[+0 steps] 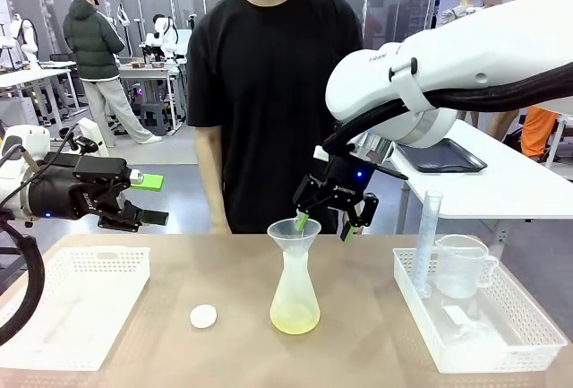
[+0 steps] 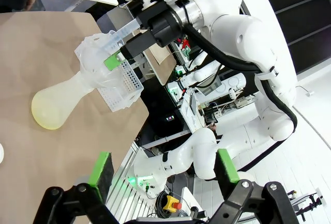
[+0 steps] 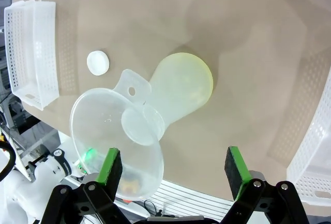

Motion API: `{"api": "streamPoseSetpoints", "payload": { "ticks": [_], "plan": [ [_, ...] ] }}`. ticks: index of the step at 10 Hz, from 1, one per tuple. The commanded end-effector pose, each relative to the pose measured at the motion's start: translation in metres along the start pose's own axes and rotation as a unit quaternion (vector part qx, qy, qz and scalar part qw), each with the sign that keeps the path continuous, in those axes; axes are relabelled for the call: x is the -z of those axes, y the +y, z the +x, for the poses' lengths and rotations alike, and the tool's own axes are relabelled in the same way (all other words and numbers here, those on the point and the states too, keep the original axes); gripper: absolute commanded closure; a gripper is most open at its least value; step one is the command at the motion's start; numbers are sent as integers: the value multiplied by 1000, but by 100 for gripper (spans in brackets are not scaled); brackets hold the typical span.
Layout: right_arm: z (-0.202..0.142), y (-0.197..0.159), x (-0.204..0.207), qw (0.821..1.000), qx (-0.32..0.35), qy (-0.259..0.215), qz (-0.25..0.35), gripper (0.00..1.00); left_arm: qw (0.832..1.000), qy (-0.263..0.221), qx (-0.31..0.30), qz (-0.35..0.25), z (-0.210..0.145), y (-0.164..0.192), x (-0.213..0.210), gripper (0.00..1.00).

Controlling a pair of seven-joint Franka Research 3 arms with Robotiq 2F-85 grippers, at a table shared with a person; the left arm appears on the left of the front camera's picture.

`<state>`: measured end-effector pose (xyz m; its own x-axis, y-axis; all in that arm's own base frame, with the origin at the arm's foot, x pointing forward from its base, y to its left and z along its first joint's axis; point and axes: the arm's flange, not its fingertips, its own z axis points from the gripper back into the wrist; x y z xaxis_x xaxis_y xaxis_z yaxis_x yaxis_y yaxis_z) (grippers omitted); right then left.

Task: Prepare the solutions needed for the experiment.
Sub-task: Once the solution is in the Big flask , pick up the Plastic Funnel and place it back into the right Organizing basket.

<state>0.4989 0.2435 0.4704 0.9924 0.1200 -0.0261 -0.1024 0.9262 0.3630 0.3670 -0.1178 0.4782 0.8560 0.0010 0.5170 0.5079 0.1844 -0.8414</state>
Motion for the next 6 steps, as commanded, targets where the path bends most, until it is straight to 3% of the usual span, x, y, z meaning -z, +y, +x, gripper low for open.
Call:
{"api": "streamPoseSetpoints", "payload": {
  "ticks": [1,6],
  "plan": [
    [-1,4,6,1000,24,-11,10,0,1000,-8,-4,-11,1,-2,2,0],
    [-6,7,12,999,40,2,16,43,1000,-8,-4,-11,1,-2,2,0]
  ]
}}
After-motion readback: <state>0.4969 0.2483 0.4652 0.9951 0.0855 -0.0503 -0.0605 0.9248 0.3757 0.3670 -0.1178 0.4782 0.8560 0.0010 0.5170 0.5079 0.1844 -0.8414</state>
